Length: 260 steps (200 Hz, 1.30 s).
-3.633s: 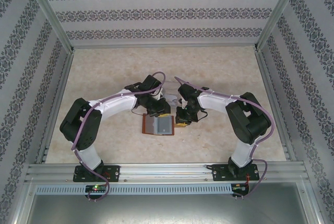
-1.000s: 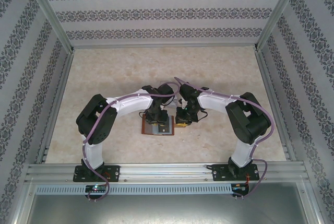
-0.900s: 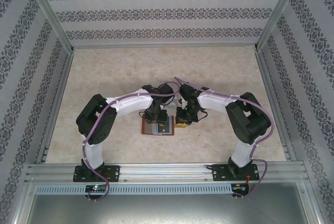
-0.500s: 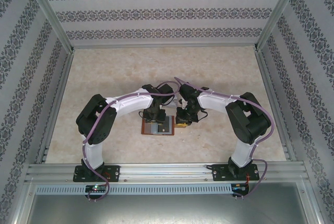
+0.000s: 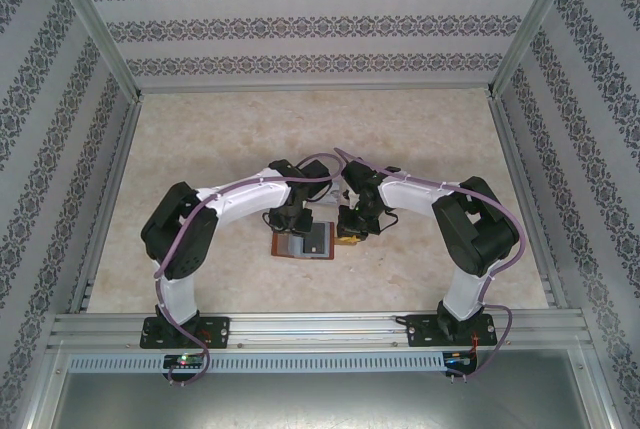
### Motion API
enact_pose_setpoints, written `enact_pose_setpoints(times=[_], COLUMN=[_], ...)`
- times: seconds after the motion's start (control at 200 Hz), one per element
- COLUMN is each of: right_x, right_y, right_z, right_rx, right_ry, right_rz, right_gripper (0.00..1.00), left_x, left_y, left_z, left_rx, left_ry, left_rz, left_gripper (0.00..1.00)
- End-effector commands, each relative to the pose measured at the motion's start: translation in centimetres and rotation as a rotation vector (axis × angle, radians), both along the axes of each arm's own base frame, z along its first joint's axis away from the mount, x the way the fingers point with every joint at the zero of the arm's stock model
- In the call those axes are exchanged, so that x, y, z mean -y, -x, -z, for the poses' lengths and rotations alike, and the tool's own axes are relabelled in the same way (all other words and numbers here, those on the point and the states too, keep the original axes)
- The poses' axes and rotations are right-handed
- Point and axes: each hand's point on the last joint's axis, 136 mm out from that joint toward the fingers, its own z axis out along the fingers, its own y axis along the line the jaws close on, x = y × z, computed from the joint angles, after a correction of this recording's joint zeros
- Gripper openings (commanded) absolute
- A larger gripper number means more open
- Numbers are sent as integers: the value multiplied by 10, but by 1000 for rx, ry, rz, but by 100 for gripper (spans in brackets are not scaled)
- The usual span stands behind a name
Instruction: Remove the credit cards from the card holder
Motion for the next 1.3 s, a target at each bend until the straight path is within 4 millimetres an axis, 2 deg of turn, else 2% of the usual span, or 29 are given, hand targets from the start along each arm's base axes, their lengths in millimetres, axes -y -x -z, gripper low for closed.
enact_pose_setpoints(times=[0.0, 0.225, 0.49, 0.814, 1.294], right_x=[1, 1, 4, 5, 5], right_y=[5, 5, 3, 2, 2], right_z=[0, 1, 4, 5, 5], right_rx=[-4, -8, -1, -4, -2], right_ry=[30, 36, 70, 78, 81], right_rz=[-30, -33, -47, -51, -54], right_gripper=[17, 17, 17, 17, 17], left_x=[-12, -17, -23, -20, -32], left_y=[3, 7, 15, 22, 30], left_z=[-13, -11, -7, 10, 22], left_rx=[11, 2, -16, -74, -111], left_ry=[-27, -36, -44, -40, -75], left_rz=[19, 20, 17, 26, 24], left_gripper=[18, 4, 2, 11, 23])
